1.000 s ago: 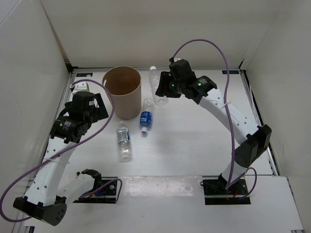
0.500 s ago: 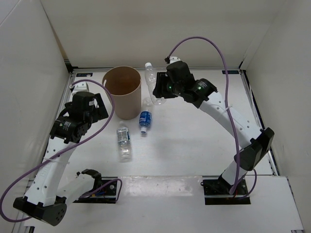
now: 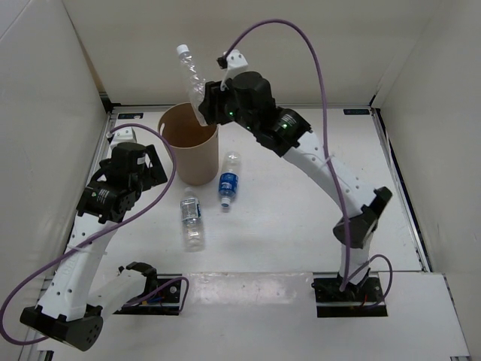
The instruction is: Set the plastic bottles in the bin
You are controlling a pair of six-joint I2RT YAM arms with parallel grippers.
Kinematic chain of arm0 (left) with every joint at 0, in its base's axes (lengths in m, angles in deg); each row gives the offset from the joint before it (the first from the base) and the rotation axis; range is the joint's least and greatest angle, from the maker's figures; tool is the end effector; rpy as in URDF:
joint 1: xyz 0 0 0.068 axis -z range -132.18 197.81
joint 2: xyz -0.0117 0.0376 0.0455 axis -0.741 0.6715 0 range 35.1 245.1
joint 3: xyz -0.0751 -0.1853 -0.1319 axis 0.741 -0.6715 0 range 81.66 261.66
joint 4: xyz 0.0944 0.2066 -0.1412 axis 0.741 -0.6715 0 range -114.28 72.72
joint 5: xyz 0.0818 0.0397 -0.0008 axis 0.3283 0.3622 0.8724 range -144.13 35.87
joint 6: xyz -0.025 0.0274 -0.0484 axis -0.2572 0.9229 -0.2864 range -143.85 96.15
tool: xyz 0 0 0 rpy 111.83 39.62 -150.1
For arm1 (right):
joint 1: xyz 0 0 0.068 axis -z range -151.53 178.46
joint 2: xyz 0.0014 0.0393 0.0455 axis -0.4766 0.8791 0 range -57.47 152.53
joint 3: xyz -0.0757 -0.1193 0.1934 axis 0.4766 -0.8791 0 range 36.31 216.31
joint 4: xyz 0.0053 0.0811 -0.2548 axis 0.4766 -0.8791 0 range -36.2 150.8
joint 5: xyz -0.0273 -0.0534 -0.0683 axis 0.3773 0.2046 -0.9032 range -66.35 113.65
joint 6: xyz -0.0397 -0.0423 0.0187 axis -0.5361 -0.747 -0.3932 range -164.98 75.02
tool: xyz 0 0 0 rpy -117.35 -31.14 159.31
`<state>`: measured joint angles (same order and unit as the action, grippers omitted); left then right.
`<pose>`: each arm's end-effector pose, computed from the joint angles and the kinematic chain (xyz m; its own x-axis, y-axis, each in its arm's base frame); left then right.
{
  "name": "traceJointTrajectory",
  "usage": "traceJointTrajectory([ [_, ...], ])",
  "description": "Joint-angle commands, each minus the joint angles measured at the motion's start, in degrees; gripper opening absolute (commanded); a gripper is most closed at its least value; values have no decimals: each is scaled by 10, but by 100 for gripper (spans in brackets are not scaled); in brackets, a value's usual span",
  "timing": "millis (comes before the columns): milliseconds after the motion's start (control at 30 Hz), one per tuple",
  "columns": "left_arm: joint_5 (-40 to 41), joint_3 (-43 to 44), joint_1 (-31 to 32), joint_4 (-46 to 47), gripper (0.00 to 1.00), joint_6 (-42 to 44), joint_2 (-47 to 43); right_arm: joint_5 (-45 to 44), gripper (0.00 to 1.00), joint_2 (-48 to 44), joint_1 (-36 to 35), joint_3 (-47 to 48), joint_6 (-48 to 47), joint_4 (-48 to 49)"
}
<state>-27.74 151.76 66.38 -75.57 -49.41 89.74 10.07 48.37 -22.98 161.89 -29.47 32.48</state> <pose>0.1939 -0.0438 0.3476 -0.5709 -0.2159 -0.7921 -0.2995 0.9531 -0.0440 0.2676 0.3184 0.4579 -0.2541 0.0982 -0.9622 -0.5681 0.7899 0.2307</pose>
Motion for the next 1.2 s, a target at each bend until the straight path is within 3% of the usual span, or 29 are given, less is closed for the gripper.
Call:
traceJointTrajectory([
  [0,4,1,-1,2,99,-7,-10,7,5,71,0,66,-38,40],
  [233,5,3,0,3,99,-8,-15,33,5,137,4,108,-45,83],
  [467,9,3,-1,1,99,-5,-18,29,15,171,2,108,-57,96],
  [500,10,2,-1,2,99,-5,-16,31,20,172,4,109,-57,96],
  [533,13,3,-2,1,99,-5,-15,36,44,176,5,109,-57,91],
  [667,16,2,-1,0,99,-5,-16,31,90,166,3,100,-66,84],
  [867,23,1,0,0,99,-5,-11,-8,90,104,-8,99,-99,46],
  [1033,40,-1,-1,-3,99,-8,-11,-123,90,-4,-13,67,-110,-15],
  [1167,45,-3,-1,-6,99,-8,-5,-177,90,-114,42,-78,-64,-111],
])
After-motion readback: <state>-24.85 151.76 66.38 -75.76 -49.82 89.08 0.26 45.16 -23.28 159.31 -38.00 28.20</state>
